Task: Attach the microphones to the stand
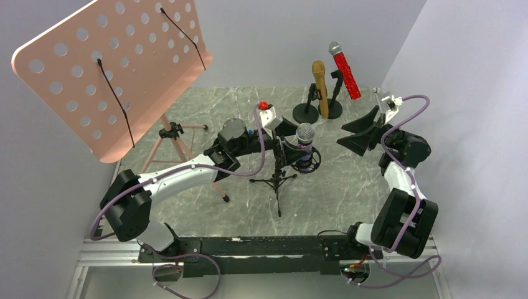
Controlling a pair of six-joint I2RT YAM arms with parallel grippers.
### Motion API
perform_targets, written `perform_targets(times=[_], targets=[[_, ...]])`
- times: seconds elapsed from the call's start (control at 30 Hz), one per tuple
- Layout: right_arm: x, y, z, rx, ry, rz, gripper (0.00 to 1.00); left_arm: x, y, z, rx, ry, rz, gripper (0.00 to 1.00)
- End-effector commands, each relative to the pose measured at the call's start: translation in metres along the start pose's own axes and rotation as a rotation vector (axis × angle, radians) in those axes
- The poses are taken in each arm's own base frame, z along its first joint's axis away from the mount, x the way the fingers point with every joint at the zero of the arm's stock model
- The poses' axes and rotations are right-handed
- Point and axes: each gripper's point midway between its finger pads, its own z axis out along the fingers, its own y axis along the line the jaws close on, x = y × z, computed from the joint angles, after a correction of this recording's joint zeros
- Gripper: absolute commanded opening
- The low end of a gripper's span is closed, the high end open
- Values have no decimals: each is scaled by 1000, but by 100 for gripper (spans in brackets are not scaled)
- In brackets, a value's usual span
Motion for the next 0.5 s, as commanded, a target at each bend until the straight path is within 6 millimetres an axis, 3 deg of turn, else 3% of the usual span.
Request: perform_targets(times=[0.0,0.17,0.3,0.47], targets=[[-1,11,-2,-1,34,-217,100,-47,-12,3,47,-104,45,84],[-1,11,-2,0,34,-219,100,-40,-10,6,53,-108,41,81],[-1,12,-3,0,35,-220,100,-34,-7,8,53,-116,31,65],[-1,12,-2,-1,37,-218,100,-20,-4,10,55,-78,26,60]])
